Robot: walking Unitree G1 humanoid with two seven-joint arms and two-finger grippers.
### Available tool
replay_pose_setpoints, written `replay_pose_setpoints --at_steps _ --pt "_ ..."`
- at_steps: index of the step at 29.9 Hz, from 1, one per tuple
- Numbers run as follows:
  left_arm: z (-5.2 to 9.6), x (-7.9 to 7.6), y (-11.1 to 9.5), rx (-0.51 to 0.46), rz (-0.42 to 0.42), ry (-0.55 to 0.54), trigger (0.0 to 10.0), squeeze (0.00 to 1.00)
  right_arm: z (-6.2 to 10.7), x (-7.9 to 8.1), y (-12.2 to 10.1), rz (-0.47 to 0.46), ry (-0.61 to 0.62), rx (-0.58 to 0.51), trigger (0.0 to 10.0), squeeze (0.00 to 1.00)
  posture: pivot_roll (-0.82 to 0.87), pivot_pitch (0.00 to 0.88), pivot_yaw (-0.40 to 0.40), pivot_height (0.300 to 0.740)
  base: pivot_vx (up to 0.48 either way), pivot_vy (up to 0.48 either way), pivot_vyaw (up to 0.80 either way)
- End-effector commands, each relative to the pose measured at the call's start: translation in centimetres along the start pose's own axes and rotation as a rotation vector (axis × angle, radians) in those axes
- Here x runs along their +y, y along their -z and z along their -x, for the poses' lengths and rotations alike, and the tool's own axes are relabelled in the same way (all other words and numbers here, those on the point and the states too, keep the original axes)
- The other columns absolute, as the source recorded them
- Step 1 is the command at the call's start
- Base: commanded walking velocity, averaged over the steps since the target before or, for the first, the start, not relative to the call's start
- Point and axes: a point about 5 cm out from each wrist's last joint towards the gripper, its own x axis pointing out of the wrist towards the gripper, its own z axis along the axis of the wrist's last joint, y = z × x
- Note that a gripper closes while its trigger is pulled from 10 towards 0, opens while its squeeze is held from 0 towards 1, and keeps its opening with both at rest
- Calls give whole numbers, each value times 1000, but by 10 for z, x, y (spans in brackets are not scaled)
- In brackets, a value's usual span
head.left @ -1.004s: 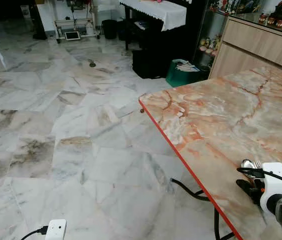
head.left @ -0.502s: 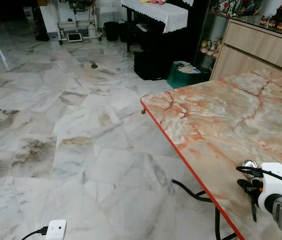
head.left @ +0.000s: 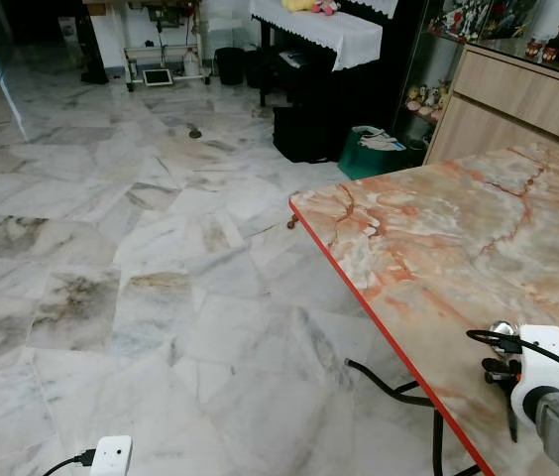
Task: Setting the table
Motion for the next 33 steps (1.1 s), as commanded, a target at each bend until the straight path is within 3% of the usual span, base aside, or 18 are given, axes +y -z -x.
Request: replay_pose_setpoints --at_steps 1,14,19,20,21,25,33 --pt "0 2 0 7 -5 -1 10000 0 -2 -12 11 -16 90 65 0 0 68 0 -4 707 0 0 0" --pt "0 2 1 11 -5 5 10000 0 -4 -14 11 -58 169 50 0 0 67 0 -5 707 0 0 0" --pt "0 1 1 11 -8 8 10000 0 -6 -3 -1 -56 132 -49 0 0 63 0 -3 707 0 0 0" --pt "0 1 1 12 -10 9 10000 0 -6 4 -4 -56 110 -75 1137 0 67 0 -7 707 0 0 0" --pt "0 1 1 12 -12 9 10000 0 -6 11 -9 -50 90 -116 10000 0 71 0 -9 707 0 0 0" --pt "0 0 3 14 -11 9 10000 0 1 36 -27 -51 13 -288 10000 0 74 0 -11 707 0 0 0" --pt "0 -1 5 19 -15 8 10000 0 11 56 -43 -87 -80 -410 10000 0 69 0 -10 707 0 0 0"
